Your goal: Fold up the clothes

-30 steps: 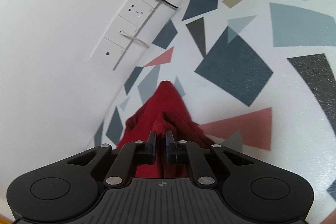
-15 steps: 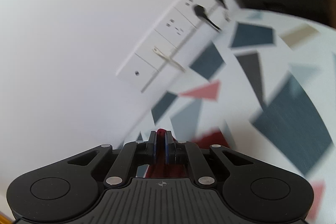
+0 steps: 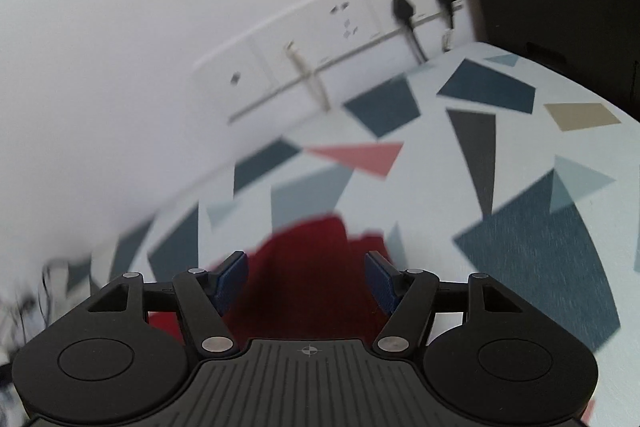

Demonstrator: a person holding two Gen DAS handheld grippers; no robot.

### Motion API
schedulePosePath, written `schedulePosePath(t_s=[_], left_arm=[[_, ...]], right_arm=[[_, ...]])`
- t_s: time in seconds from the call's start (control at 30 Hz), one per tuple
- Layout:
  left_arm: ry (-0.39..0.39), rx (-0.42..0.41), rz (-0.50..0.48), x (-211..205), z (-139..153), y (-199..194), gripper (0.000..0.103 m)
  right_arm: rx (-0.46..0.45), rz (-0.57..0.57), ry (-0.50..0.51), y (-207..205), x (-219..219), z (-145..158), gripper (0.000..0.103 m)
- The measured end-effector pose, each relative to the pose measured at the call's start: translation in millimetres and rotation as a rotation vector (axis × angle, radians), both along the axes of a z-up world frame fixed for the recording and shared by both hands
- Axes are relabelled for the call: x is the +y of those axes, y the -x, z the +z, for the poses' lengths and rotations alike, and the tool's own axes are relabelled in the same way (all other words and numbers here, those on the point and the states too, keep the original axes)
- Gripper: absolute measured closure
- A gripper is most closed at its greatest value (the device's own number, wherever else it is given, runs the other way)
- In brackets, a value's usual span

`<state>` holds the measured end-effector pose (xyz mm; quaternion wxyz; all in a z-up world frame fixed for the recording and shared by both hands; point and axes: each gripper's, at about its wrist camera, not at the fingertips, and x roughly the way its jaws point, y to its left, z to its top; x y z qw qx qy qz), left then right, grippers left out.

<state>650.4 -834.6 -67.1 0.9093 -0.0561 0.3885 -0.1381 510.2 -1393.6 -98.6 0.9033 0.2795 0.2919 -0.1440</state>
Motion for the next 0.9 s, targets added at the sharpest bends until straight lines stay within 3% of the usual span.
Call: schedulePosePath(t_s=[0.1, 0.2, 0.3, 0.4, 0.47, 0.5, 0.53, 0.63, 0.73, 0.77, 0.8, 0.83, 0.87, 0.9], left_arm=[[-0.068, -0.02, -0.148, -37, -6, 15, 0.03], [-0.158, -0.03, -0.237, -73, -16, 22, 0.03], [-0.192, -0.047, -0.211, -84, -23, 11, 0.03], [-0.132, 0.0, -0.124, -72, -30, -10, 0.03], [-0.125, 0.03, -0.091, -66, -37, -23, 0.033], [-0.136, 0.041, -0.089, -65, -41, -26, 0.033], [-0.149, 0.05, -0.094, -66, -43, -29, 0.034], [-0.167, 0.058, -0.118, -64, -46, -31, 0.035], [-0.185, 0.06, -0.112, -60, -48, -35, 0.035], [-0.188, 0.059, -0.099, -58, -49, -36, 0.035], [-0.189, 0.059, -0.084, -56, -49, -37, 0.035], [-0.19, 0.058, -0.068, -54, -49, -38, 0.035], [-0.194, 0.053, -0.045, -52, -49, -38, 0.035], [-0.194, 0.046, -0.026, -49, -47, -38, 0.035]], right_arm=[[0.028, 0.097, 0.108, -3, 35, 4, 0.033], [0.051, 0.188, 0.212, -8, 68, 7, 0.033], [0.04, 0.213, 0.254, -23, 76, 11, 0.035], [0.025, 0.159, 0.142, -36, 63, 10, 0.041], [0.062, 0.163, 0.107, -50, 56, 0, 0.045], [0.092, 0.169, 0.102, -56, 55, -5, 0.067], [0.12, 0.172, 0.092, -61, 53, -10, 0.102], [0.132, 0.179, 0.056, -70, 47, -10, 0.101], [0.03, 0.089, 0.073, -72, 36, 3, 0.1], [-0.01, 0.032, 0.069, -71, 31, 7, 0.088], [-0.025, -0.023, 0.079, -69, 28, 10, 0.069], [-0.041, -0.078, 0.088, -68, 25, 14, 0.063], [-0.052, -0.102, 0.093, -67, 24, 16, 0.063], [-0.047, -0.054, 0.092, -69, 25, 17, 0.063]])
